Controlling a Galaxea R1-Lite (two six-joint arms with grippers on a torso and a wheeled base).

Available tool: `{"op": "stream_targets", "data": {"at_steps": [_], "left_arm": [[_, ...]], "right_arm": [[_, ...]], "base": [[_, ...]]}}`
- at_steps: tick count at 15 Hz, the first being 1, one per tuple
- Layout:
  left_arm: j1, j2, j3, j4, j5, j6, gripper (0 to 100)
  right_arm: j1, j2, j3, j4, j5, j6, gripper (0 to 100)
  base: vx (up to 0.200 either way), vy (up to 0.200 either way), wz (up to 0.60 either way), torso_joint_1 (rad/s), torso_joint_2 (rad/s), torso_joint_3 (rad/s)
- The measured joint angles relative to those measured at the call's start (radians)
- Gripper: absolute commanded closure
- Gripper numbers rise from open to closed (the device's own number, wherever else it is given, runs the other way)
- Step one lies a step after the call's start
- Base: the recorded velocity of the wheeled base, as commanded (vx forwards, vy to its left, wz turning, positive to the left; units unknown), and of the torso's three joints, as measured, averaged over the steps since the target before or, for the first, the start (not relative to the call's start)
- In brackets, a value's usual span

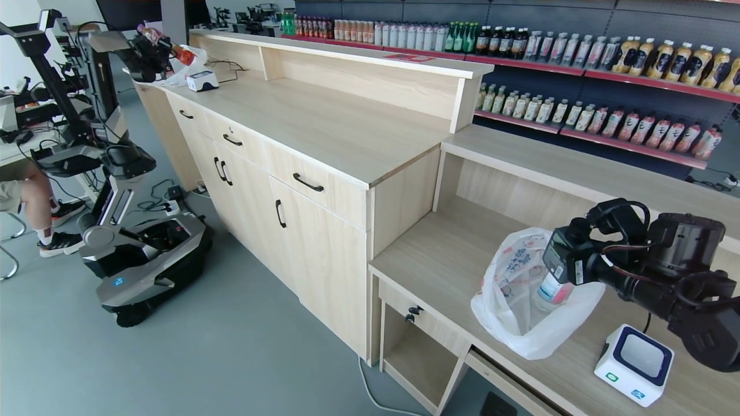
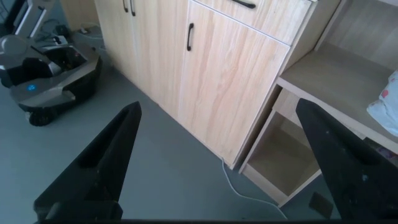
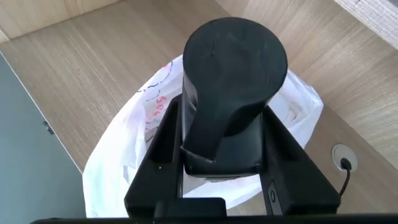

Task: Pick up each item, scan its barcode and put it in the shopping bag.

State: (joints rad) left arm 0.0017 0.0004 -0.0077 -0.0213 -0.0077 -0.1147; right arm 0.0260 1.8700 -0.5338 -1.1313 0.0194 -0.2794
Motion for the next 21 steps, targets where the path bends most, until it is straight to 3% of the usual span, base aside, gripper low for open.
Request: {"op": "stream_targets", "data": {"at_steps": [9, 21], "left_arm": [[0.000, 0.000, 0.000, 0.000, 0.000, 0.000, 0], [0.000, 0.000, 0.000, 0.000, 0.000, 0.000, 0]], "right_arm": [[-0.039, 0.097, 0.107, -0.171, 0.010, 0.012, 100], [-0.021, 0.290, 0.101, -0.292, 0.086, 0.011, 100]], "base": [[0.000, 0.000, 0.00, 0.000, 0.00, 0.000], [0.000, 0.000, 0.00, 0.000, 0.00, 0.000]]}}
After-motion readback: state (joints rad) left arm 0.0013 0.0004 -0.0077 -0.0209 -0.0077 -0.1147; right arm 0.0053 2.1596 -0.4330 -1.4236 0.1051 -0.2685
